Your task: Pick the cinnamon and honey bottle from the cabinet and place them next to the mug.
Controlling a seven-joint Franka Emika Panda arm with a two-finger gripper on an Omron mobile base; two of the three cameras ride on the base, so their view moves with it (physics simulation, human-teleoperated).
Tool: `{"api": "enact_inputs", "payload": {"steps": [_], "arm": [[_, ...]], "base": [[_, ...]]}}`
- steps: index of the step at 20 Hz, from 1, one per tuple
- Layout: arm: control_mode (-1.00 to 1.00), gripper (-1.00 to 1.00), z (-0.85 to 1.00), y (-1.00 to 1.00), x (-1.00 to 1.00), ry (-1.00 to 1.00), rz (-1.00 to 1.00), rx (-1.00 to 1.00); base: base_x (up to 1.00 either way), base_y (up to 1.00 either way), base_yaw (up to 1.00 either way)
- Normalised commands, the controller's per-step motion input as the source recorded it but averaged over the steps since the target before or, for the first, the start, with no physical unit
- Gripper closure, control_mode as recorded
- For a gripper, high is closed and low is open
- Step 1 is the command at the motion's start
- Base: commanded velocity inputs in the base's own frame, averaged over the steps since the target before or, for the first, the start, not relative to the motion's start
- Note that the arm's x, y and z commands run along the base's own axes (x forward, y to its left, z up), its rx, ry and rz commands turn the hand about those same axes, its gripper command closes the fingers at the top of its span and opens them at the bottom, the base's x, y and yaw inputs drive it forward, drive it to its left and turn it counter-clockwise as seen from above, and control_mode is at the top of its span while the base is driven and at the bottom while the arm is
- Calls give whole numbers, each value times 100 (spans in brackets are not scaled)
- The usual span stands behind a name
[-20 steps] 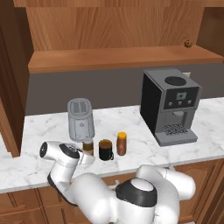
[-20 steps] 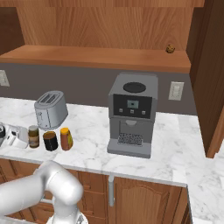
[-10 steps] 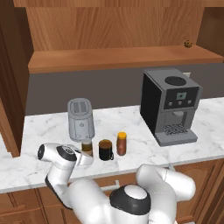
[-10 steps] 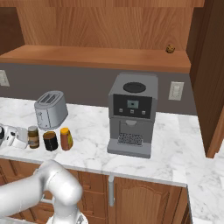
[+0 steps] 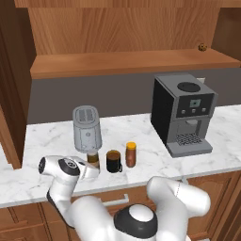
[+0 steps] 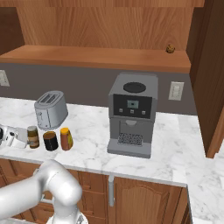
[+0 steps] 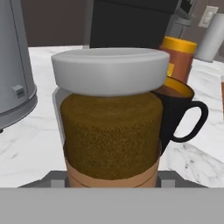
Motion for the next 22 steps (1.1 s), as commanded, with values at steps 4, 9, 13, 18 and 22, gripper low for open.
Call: {"api": "enact_inputs", "payload": {"steps": [4,9,13,18,22], "arm": [[-100,100,-7,0,3,0,0,0],[-100,100,-1,0,0,0,0,0],[-100,-100,0,0,0,0,0,0],[-100,-100,0,0,0,0,0,0],[-100,-100,0,0,0,0,0,0]], "base": [[0,0,0],[0,0,0],[0,0,0],[0,0,0],[0,0,0]]}}
